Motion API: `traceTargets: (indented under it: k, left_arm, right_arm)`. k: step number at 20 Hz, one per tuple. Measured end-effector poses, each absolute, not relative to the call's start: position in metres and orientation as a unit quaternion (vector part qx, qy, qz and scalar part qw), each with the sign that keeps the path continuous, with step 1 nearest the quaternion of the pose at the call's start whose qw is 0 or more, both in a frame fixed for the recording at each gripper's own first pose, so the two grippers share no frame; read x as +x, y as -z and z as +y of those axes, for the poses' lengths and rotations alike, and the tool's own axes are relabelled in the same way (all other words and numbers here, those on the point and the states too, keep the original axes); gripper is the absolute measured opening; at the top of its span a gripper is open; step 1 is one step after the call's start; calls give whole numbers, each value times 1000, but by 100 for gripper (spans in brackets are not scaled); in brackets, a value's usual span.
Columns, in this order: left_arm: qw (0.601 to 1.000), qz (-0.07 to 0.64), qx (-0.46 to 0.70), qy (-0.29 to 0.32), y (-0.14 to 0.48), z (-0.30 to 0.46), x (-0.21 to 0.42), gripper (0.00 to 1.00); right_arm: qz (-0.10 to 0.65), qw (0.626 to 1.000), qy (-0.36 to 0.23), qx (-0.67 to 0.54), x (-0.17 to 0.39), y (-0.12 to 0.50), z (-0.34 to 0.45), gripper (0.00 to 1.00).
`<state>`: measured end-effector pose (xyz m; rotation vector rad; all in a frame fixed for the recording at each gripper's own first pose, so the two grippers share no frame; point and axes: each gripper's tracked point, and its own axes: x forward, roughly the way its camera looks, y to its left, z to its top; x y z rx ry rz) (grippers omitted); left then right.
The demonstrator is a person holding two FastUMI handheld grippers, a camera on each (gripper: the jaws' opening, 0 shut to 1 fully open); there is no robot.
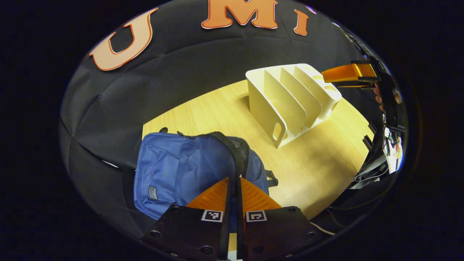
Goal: Open the schoolbag, grab two books from the bookshelf and put them into the schoolbag.
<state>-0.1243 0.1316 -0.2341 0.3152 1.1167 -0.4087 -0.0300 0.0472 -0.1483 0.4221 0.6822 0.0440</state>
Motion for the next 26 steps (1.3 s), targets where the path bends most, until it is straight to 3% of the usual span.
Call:
traceTargets:
  k: [7, 8, 9, 10, 11, 12, 13, 14, 15, 20, 21, 26]
  left_arm:
    - [842, 504, 135, 135, 250, 112, -120, 16]
    - [852, 491, 136, 120, 247, 110, -115, 40]
    - [863, 475, 133, 112, 242, 103, -111, 36]
    - [872, 459, 130, 108, 236, 95, -107, 63]
    - [881, 443, 129, 102, 228, 89, -103, 68]
    - [889, 428, 128, 102, 221, 82, -96, 80]
    - [895, 416, 124, 101, 212, 74, -95, 80]
    - [899, 408, 119, 104, 206, 66, -94, 95]
    - [902, 403, 111, 106, 201, 59, -94, 91]
    - [935, 332, 93, 87, 157, 33, -77, 90]
    - [943, 312, 86, 82, 146, 27, -73, 97]
    - [969, 231, 61, 64, 101, -4, -63, 100]
  right_arm:
    - [310, 935, -30, 169, -37, 146, 33, 96]
    - [300, 940, -28, 161, -37, 144, 30, 96]
    - [292, 944, -31, 151, -38, 143, 28, 96]
    - [282, 949, -30, 139, -40, 143, 25, 96]
    - [272, 953, -27, 129, -40, 141, 20, 96]
    - [263, 957, -25, 123, -39, 139, 17, 96]
    - [253, 959, -25, 122, -39, 135, 15, 96]
    - [244, 962, -24, 121, -37, 131, 12, 96]
    - [237, 964, -20, 118, -38, 128, 8, 96]
    - [220, 971, -7, 92, -44, 118, -8, 96]
    - [209, 974, -3, 89, -46, 111, -12, 96]
    - [165, 984, 14, 62, -56, 83, -22, 95]
